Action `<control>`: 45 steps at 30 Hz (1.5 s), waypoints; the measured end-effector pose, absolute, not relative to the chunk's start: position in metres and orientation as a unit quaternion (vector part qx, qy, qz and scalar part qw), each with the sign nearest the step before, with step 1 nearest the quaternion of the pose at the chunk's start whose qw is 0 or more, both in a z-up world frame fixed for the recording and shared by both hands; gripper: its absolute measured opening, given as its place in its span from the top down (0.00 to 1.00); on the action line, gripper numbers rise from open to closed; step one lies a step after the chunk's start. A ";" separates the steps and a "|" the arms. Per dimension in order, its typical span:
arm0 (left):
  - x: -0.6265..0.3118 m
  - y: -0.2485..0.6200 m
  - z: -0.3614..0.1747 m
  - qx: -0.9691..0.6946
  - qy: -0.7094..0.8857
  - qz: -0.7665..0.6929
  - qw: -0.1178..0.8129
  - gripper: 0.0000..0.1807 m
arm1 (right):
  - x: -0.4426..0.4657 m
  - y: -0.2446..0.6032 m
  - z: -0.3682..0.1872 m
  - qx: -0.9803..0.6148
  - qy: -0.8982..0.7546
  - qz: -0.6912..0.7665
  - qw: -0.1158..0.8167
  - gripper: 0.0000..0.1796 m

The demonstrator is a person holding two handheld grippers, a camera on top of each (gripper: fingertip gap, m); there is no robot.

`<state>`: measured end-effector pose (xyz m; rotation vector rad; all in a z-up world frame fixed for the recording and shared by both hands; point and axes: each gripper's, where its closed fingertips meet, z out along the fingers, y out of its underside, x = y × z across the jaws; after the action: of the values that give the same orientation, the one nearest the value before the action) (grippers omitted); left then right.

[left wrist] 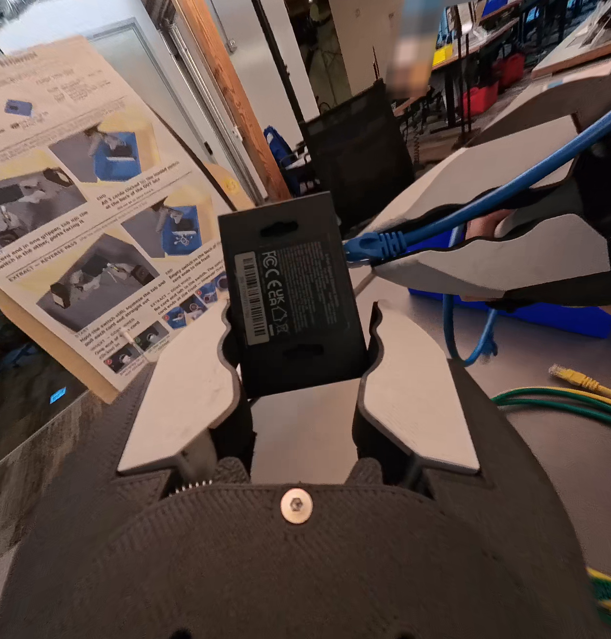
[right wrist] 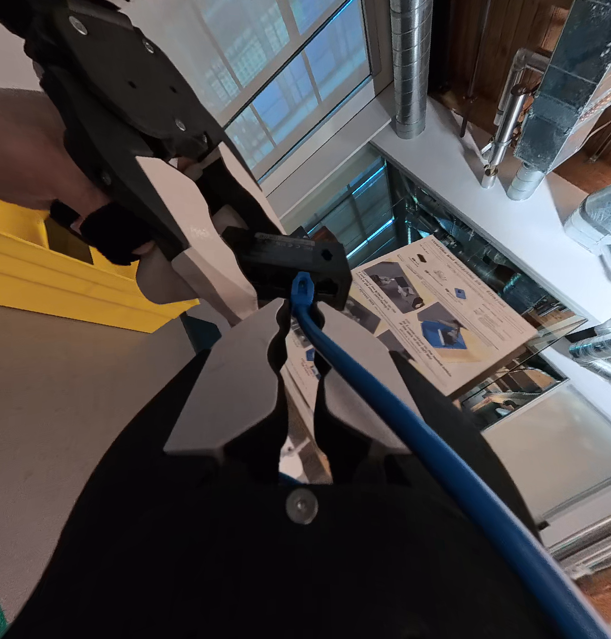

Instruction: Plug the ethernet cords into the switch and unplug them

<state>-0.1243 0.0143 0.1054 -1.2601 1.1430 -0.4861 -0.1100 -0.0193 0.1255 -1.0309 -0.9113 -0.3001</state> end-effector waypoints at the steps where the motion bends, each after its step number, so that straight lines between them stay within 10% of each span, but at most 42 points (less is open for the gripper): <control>1: -0.127 0.019 0.103 -0.564 0.502 -0.209 0.621 0.60 | -0.112 -0.016 0.123 -0.483 -0.421 -0.124 0.758 0.93; 20: -0.140 0.119 -0.103 -0.845 0.392 -0.146 0.334 0.60 | -0.065 -0.059 -0.082 -0.829 -0.483 0.262 0.104 0.92; 29: -0.154 0.118 -0.150 -0.870 0.411 -0.111 0.251 0.63 | -0.105 -0.086 -0.056 -0.715 -0.612 0.283 0.186 0.84; 39: -0.160 0.120 -0.158 -0.874 0.413 -0.114 0.230 0.59 | -0.170 -0.108 -0.110 -0.738 -0.625 0.243 0.078 0.83; 45: -0.157 0.125 -0.138 -0.865 0.412 -0.119 0.262 0.57 | -0.185 -0.094 -0.105 -0.818 -0.509 0.160 0.216 0.76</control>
<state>-0.1573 0.1254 -0.1375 -2.3398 1.1145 -0.3210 -0.1846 -0.0943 -0.1052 -2.2656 -1.4100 0.4444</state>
